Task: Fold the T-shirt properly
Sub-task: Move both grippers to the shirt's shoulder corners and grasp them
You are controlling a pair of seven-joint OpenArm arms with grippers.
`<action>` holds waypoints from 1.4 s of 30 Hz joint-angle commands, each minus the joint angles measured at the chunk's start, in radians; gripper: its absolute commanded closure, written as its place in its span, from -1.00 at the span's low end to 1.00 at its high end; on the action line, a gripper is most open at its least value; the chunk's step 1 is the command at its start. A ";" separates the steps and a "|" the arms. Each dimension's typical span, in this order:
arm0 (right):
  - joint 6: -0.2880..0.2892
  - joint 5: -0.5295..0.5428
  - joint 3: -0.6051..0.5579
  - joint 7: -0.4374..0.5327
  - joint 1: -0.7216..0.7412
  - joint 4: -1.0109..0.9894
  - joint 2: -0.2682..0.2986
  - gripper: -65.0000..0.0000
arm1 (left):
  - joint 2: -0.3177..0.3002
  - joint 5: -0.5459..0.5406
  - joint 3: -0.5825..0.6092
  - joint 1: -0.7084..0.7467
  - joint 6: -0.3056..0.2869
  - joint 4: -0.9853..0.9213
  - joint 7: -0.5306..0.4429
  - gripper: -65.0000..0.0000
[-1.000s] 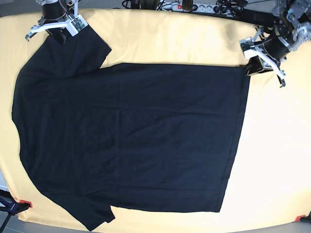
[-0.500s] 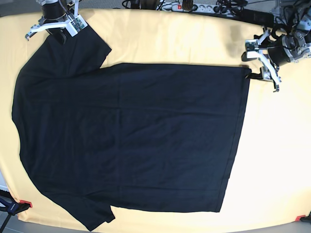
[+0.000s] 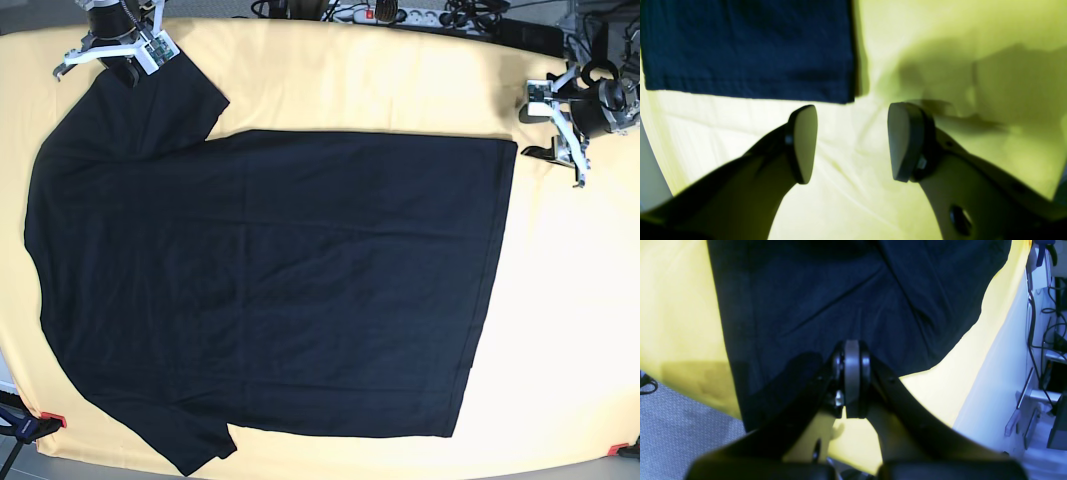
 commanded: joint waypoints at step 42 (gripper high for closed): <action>-0.011 -0.008 0.003 0.007 -0.009 0.015 0.006 1.00 | -0.012 0.036 0.587 -0.538 0.102 0.030 0.200 1.00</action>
